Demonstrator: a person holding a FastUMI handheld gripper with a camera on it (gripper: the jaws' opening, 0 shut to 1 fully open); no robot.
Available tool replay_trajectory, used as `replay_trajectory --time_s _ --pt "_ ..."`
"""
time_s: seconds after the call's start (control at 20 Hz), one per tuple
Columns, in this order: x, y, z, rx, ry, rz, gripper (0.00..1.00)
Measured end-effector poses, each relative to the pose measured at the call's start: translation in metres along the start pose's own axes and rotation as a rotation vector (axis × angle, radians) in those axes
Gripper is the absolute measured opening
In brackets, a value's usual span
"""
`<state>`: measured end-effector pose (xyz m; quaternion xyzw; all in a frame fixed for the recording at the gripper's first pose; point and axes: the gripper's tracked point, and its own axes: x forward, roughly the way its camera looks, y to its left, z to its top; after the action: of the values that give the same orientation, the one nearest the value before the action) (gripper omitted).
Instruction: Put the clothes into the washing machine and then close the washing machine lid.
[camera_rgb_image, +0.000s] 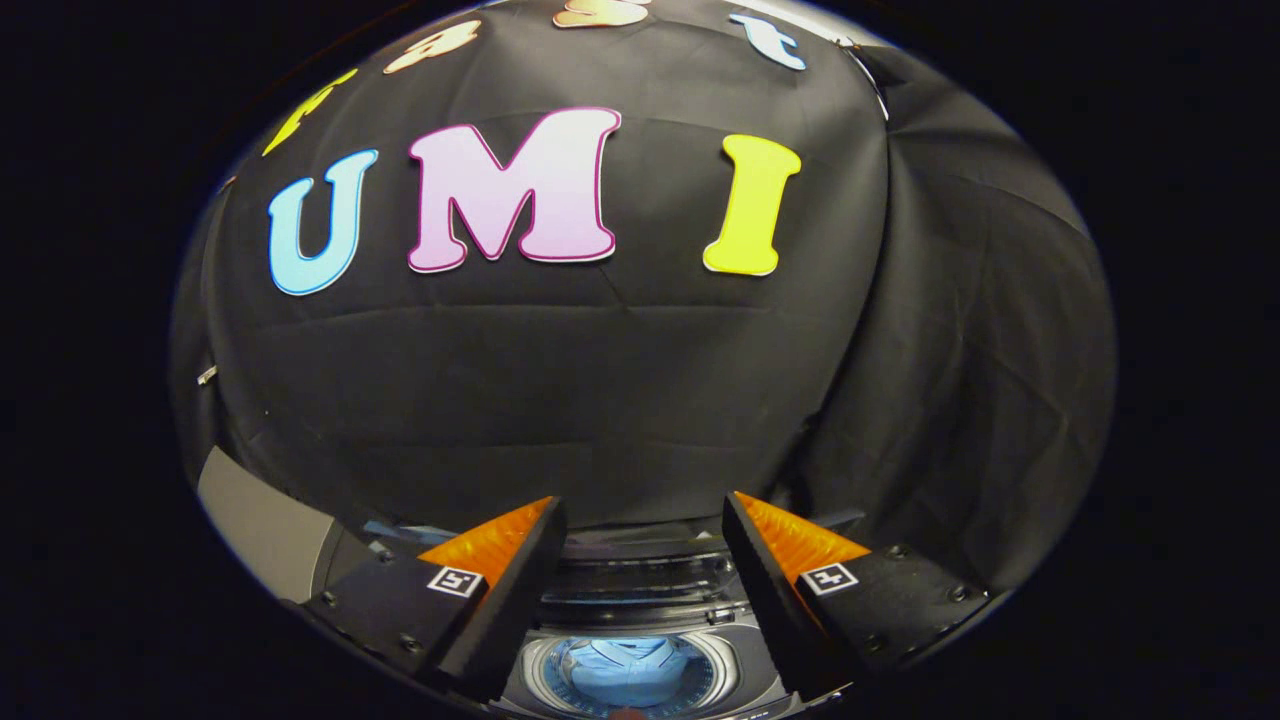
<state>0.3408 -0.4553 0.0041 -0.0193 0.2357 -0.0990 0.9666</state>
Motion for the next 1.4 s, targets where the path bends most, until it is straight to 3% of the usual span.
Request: replay_trajectory --time_s 0.25,0.35,1.4 --pt "0.029 0.004 -0.029 -0.027 0.107 0.004 0.99" --pt "0.032 0.005 -0.024 0.032 0.072 0.006 0.98" --pt "-0.021 -0.009 -0.054 0.020 -0.033 0.030 0.99"
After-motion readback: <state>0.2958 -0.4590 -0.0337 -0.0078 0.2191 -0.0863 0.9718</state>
